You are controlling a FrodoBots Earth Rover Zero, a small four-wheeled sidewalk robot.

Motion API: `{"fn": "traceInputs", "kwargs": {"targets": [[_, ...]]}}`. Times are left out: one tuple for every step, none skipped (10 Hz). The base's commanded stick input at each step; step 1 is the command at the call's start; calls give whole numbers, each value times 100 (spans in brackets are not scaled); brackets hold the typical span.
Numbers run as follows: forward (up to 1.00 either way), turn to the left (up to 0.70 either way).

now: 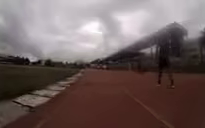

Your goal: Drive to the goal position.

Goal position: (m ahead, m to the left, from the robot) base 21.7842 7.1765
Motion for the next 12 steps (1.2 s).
{"fn": "traceInputs", "kwargs": {"targets": [[70,0],[70,0],[70,0],[70,0],[70,0],[70,0],[70,0],[70,0],[70,0],[70,0],[70,10],[70,0]]}}
